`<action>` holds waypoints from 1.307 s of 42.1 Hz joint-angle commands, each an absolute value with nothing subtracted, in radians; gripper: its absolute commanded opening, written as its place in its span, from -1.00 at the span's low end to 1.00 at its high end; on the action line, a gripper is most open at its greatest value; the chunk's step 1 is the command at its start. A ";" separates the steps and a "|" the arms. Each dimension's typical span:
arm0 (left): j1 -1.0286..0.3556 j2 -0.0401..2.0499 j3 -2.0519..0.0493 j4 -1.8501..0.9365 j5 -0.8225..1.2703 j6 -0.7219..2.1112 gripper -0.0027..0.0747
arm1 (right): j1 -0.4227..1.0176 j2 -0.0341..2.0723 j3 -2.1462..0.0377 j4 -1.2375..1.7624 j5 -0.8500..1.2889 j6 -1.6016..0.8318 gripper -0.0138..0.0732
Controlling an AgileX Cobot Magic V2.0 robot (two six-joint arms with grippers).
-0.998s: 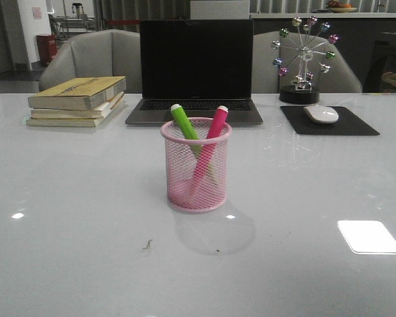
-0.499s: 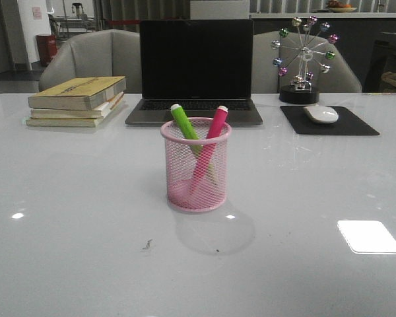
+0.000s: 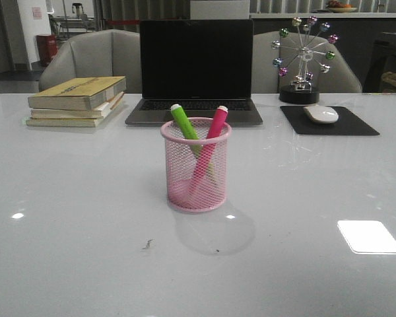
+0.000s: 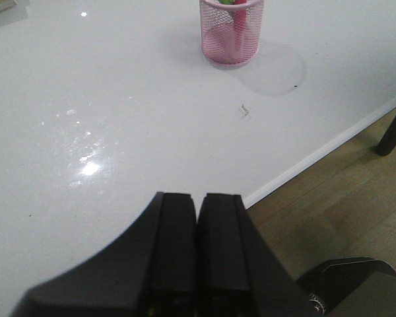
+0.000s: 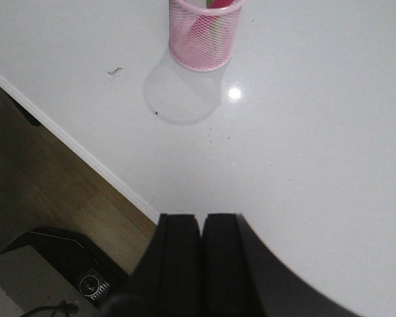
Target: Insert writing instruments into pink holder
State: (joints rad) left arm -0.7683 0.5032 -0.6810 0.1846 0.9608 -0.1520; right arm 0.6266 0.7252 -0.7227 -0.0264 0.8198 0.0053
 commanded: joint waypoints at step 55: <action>-0.054 -0.023 0.009 0.029 0.029 -0.159 -0.67 | 0.624 0.721 -0.750 -0.035 0.763 0.000 -0.55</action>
